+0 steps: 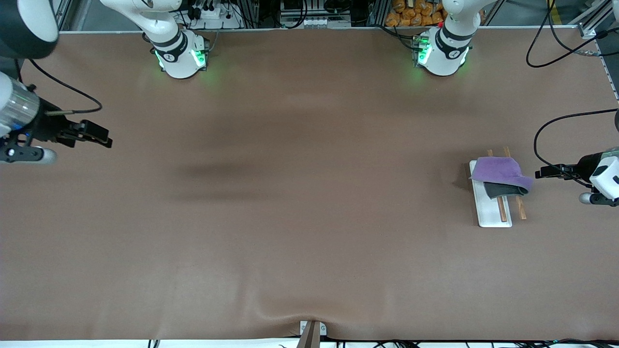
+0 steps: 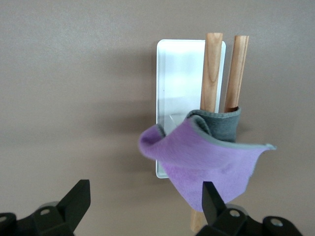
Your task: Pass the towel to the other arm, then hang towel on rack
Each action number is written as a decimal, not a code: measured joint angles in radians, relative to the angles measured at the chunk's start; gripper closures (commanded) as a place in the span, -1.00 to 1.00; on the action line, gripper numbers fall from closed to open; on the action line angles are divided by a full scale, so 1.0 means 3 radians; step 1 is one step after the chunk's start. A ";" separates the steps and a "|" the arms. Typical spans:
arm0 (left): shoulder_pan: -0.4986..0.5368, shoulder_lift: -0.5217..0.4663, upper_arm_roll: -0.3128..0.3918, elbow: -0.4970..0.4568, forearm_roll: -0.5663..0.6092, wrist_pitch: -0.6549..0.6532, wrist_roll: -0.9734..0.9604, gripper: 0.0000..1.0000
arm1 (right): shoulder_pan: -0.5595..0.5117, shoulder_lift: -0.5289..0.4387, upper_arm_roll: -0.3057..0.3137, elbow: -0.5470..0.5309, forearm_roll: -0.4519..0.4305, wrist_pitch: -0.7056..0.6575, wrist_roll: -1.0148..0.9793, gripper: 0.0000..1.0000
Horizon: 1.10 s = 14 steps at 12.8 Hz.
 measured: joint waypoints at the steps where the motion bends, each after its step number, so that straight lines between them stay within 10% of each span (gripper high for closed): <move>1: 0.0000 0.0000 0.0000 0.0000 0.0000 0.0000 0.0000 -1.00 | 0.0001 0.0006 0.0012 0.0079 -0.0068 -0.0066 -0.0014 -1.00; 14: -0.0033 -0.0257 -0.0847 0.0521 -0.0007 -0.0699 -0.1417 -1.00 | 0.0147 0.0036 0.0041 0.0441 -0.0351 -0.0059 -0.0048 -1.00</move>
